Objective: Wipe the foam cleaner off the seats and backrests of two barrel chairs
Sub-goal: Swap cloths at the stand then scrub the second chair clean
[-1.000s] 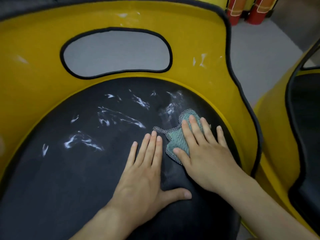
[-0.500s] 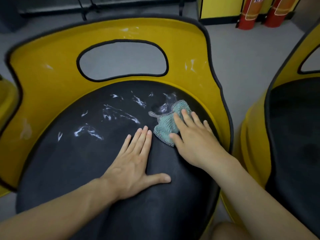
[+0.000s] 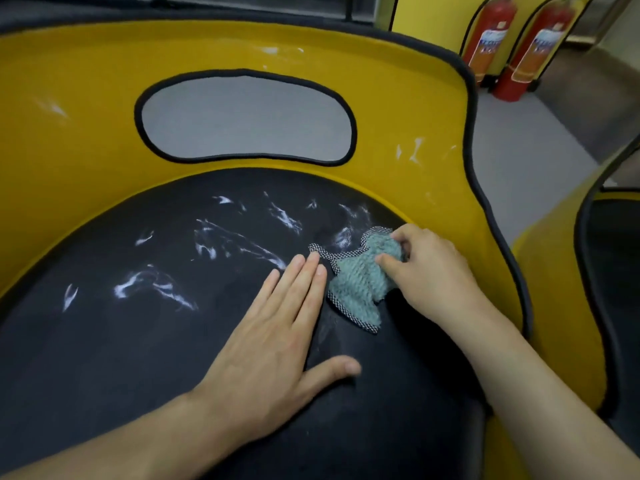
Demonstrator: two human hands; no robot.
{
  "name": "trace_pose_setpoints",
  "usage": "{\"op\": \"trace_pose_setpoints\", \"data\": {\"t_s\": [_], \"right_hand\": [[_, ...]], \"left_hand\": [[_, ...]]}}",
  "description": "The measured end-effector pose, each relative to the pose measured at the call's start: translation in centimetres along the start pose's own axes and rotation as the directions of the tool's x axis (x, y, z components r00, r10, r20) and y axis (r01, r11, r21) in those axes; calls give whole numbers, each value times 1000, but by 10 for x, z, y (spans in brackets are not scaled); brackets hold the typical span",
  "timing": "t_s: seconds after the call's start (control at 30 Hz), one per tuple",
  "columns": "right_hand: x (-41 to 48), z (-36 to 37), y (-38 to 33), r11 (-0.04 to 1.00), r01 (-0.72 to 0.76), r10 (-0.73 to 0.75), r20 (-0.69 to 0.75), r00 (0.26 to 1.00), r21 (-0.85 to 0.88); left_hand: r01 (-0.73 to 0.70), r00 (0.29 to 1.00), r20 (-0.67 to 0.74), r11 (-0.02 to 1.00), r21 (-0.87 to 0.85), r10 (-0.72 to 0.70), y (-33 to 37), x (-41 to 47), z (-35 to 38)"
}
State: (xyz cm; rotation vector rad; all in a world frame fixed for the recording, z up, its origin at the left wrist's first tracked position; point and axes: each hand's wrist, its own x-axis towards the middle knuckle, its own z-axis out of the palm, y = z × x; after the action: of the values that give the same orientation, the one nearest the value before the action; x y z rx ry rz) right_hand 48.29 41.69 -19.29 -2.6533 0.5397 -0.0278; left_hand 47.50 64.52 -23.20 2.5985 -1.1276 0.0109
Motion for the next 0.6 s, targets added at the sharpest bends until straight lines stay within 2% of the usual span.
{"op": "trace_pose_setpoints", "data": {"t_s": [0.13,0.2,0.3,0.37,0.43,0.5,0.53,0.6], "right_hand": [[12,-12,-4,945,-6,-27,98,995,327],[11,-27,-9,879,60,-84,31,996,473],[0,-57,-18,816,198,-162,-115,980,543],[-9,-71,-17,805,235,-202,-121,972,545],[-12,-65,-12,839,137,-188,44,981,527],[-11,-41,-3,922,54,-138,195,971,384],[-12,-28,1,960,70,-123,185,975,271],[-20,-9,6,985,168,-169,37,985,29]], "left_hand": [[-4,999,-34,1000,-30,3,-3,-2,-1],[-3,999,-34,1000,-31,2,-3,-3,-2],[0,999,-41,999,-32,-2,-3,-4,-1],[1,999,-45,1000,-22,-2,-2,-3,-1],[-5,999,-46,1000,-3,4,-2,-3,-1],[-7,999,-36,1000,5,7,-2,-3,0],[-6,999,-33,1000,7,6,-2,-2,-1],[0,999,-32,1000,7,0,-1,-2,-1]]}}
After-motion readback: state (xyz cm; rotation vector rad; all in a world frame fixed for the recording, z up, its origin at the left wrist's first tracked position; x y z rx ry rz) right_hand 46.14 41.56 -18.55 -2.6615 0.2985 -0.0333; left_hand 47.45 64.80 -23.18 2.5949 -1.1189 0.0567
